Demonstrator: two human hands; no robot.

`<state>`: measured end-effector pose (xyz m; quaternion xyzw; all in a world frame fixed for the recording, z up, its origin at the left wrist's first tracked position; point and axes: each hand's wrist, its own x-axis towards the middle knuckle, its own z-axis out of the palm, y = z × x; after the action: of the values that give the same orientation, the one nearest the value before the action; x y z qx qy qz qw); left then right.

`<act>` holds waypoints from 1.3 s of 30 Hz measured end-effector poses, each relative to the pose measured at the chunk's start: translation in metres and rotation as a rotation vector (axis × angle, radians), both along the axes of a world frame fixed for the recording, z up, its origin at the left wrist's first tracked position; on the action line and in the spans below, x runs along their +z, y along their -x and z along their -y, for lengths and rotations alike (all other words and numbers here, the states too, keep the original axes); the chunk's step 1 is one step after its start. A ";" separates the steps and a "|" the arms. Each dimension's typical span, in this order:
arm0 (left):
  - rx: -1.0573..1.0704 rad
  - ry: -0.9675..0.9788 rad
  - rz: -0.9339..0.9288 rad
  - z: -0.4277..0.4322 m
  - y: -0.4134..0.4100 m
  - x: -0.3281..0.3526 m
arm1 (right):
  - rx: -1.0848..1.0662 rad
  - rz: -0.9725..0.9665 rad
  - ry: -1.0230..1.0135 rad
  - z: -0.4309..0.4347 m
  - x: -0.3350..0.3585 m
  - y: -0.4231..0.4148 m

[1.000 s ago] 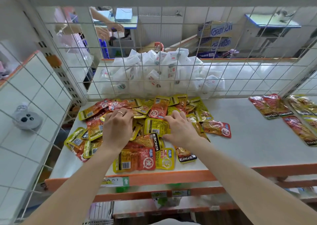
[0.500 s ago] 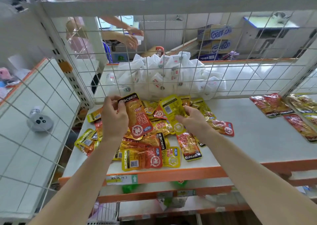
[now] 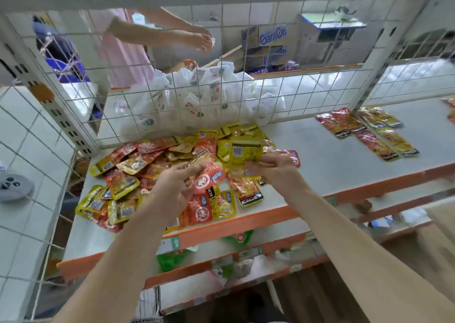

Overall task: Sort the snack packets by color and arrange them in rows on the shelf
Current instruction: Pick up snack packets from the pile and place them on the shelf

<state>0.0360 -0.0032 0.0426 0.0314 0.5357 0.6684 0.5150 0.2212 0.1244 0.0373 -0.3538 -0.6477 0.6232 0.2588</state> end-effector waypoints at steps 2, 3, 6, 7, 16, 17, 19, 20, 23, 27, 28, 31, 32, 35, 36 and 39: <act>-0.023 0.005 0.006 -0.003 -0.012 -0.002 | -0.059 -0.022 0.029 0.003 0.000 -0.014; -0.016 0.018 0.007 -0.006 -0.016 -0.004 | -0.075 -0.058 0.074 0.005 0.000 -0.022; -0.037 0.096 -0.004 -0.016 -0.028 -0.011 | -0.086 -0.236 0.266 0.008 -0.004 -0.046; -0.055 0.112 -0.008 -0.019 -0.035 -0.012 | -0.107 -0.277 0.313 0.009 -0.004 -0.054; -0.274 0.093 -0.069 -0.036 -0.093 0.008 | -0.313 -0.028 0.032 0.010 -0.001 -0.114; -0.329 0.082 -0.132 -0.038 -0.097 0.009 | -0.320 -0.029 0.027 0.008 0.000 -0.121; -0.427 0.115 -0.312 -0.041 -0.105 0.009 | -0.334 -0.031 0.020 0.003 0.002 -0.136; -0.463 0.134 -0.414 -0.042 -0.109 0.009 | -0.341 -0.039 0.020 0.001 0.003 -0.143; -0.503 0.131 -0.713 -0.047 -0.135 0.017 | -0.354 -0.045 0.001 -0.004 0.004 -0.171; -0.450 0.060 -0.802 -0.063 -0.178 0.021 | -0.346 -0.040 -0.012 -0.011 0.004 -0.219; -0.448 0.058 -0.792 -0.069 -0.189 0.023 | -0.342 -0.037 -0.010 -0.014 0.004 -0.232; -0.392 0.024 -0.640 -0.085 -0.223 0.025 | -0.353 -0.042 -0.012 -0.024 0.007 -0.270; -0.367 0.009 -0.553 -0.091 -0.234 0.024 | -0.358 -0.049 -0.019 -0.028 0.009 -0.282; -0.351 0.004 -0.475 -0.106 -0.271 0.023 | -0.360 -0.077 -0.026 -0.041 0.014 -0.316; -0.359 -0.001 -0.475 -0.111 -0.283 0.023 | -0.367 -0.087 -0.026 -0.046 0.013 -0.326; -0.378 -0.023 -0.495 -0.123 -0.316 0.023 | -0.384 -0.090 -0.011 -0.059 0.011 -0.356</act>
<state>0.3523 0.1199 0.0654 0.2980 0.6218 0.5390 0.4838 0.5774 0.1836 0.0486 -0.4410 -0.5596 0.5741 0.4035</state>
